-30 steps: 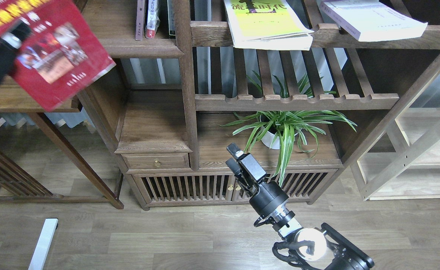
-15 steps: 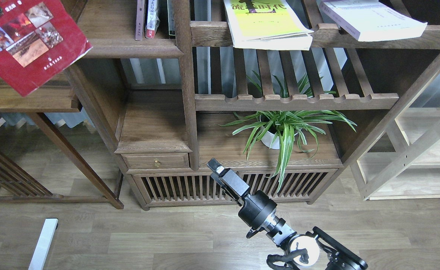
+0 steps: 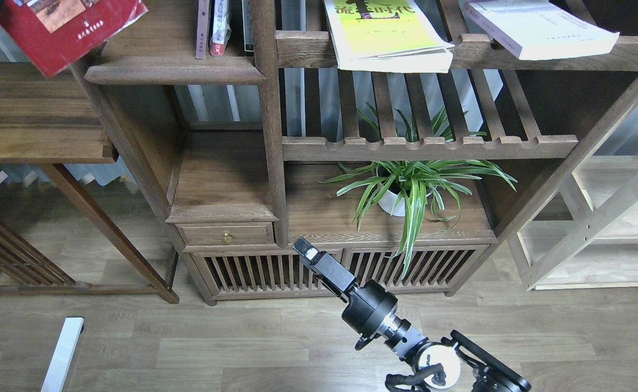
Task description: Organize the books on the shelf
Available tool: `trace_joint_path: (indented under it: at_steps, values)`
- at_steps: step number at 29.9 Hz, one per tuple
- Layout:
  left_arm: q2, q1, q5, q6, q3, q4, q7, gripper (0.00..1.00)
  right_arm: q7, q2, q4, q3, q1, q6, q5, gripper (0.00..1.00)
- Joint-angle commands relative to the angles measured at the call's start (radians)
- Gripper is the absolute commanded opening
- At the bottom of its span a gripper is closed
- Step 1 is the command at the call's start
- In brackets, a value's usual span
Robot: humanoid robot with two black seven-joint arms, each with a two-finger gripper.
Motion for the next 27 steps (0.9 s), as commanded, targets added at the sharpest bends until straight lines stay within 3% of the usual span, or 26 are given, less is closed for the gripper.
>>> trace_joint_path:
  at_steps: [1, 12, 27]
  values:
    - [-0.002, -0.084, 0.024, 0.058, 0.066, 0.043, -0.006, 0.00, 0.000, 0.000, 0.000, 0.001, 0.000, 0.000, 0.000, 0.99]
    - [-0.173, -0.289, 0.099, 0.322, 0.262, 0.151, -0.017, 0.00, 0.000, 0.000, 0.000, 0.011, 0.017, 0.000, 0.001, 0.99]
    - [-0.281, -0.610, 0.111, 0.403, 0.469, 0.470, -0.050, 0.00, 0.002, -0.025, 0.000, 0.055, 0.017, 0.000, 0.007, 0.99]
